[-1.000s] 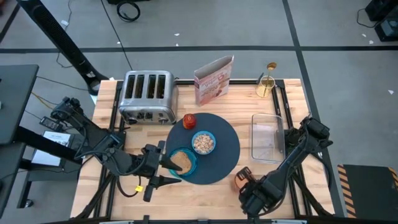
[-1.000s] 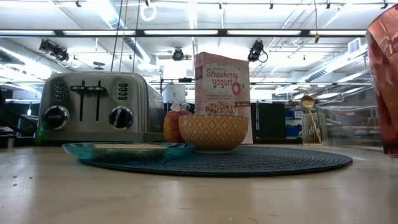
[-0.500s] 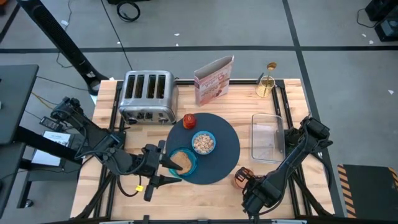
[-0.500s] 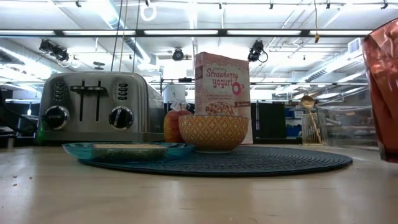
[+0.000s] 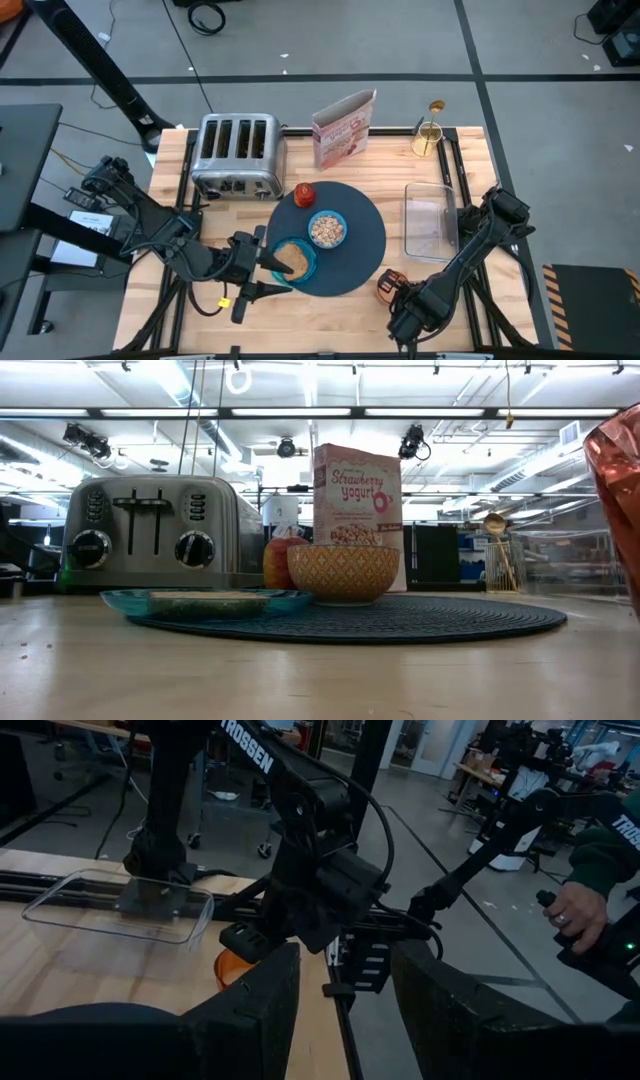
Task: Arrange a breakfast setting
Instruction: Put the orange cup on the blue table table mat to the right of the red apple
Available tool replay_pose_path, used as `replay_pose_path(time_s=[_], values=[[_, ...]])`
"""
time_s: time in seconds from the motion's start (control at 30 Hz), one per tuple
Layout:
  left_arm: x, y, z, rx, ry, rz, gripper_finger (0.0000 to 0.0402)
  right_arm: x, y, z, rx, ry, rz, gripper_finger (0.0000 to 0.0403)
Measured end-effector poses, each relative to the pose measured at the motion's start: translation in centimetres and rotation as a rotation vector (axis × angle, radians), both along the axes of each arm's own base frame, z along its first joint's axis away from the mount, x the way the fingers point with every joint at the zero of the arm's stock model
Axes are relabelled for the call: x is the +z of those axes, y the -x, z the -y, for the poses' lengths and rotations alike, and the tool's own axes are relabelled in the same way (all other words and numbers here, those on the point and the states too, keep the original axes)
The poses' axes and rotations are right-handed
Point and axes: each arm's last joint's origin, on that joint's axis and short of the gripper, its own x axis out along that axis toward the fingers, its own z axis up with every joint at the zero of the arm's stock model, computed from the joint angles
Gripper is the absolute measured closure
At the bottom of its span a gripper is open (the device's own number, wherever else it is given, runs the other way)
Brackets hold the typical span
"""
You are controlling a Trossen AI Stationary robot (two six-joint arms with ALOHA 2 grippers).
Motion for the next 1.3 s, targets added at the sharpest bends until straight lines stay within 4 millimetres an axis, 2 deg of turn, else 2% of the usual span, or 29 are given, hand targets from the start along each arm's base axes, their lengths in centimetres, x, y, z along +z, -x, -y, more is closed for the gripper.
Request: replay_pose_path(time_s=[0.33,0.8,1.07,1.3], values=[[0.0,0.0,0.0,0.000,0.000,0.000,0.0235,0.0,-0.2,-0.2,0.001,-0.017,0.018,0.0364],[0.0,0.0,0.0,0.000,0.000,0.000,0.0235,0.2,-0.2,-0.3,-0.037,-0.025,0.033,0.0279],[0.0,0.0,0.0,0.000,-0.004,0.000,0.0235,2.4,-0.3,-1.3,-0.096,-0.074,0.080,0.0251],[0.0,0.0,0.0,0.014,-0.002,0.001,0.0235,6.6,0.1,-1.8,-0.226,-0.104,0.115,0.0197]])
